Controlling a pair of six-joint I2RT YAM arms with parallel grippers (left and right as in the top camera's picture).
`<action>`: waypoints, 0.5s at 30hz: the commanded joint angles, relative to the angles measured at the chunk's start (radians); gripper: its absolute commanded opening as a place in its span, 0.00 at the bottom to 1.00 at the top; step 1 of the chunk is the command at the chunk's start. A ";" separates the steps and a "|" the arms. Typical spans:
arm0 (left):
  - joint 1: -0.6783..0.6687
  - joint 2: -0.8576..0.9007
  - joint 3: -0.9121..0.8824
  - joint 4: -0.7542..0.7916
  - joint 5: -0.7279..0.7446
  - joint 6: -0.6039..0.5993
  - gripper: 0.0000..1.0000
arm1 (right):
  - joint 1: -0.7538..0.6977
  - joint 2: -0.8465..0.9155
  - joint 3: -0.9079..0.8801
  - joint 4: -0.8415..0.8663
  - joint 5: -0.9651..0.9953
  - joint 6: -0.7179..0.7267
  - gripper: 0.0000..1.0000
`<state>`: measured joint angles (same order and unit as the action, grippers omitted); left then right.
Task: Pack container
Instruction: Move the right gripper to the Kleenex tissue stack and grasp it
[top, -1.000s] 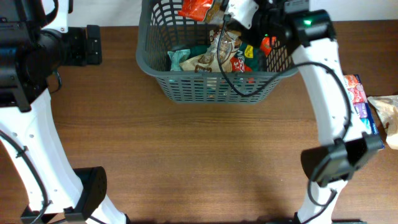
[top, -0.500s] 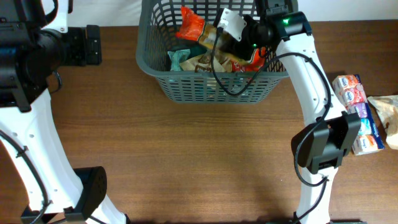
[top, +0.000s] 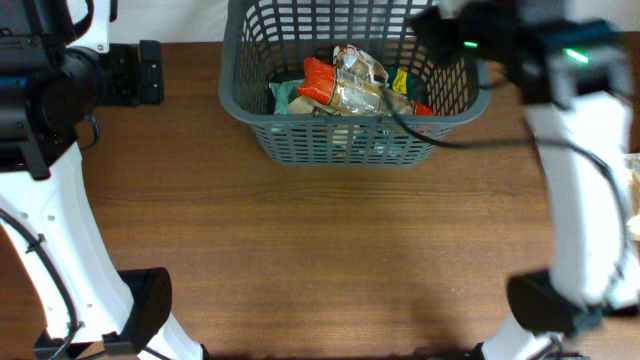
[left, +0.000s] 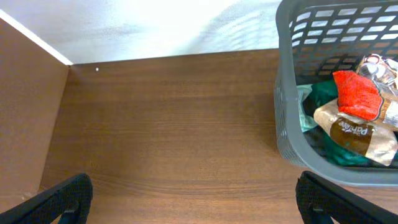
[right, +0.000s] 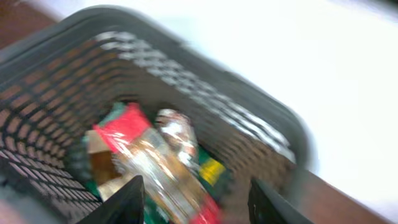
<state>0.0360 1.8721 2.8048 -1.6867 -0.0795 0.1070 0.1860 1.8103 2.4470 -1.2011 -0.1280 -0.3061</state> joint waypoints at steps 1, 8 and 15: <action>0.004 -0.003 -0.001 0.000 -0.004 -0.013 0.99 | -0.089 -0.093 0.017 -0.085 0.227 0.145 0.51; 0.004 -0.003 -0.001 0.000 -0.004 -0.013 0.99 | -0.383 -0.075 -0.050 -0.261 0.241 0.159 0.56; 0.004 -0.003 -0.001 0.000 -0.004 -0.013 0.99 | -0.649 0.097 -0.371 -0.019 0.179 0.165 0.68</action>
<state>0.0380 1.8721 2.8048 -1.6871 -0.0799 0.1070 -0.3843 1.8359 2.1715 -1.2774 0.0654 -0.1543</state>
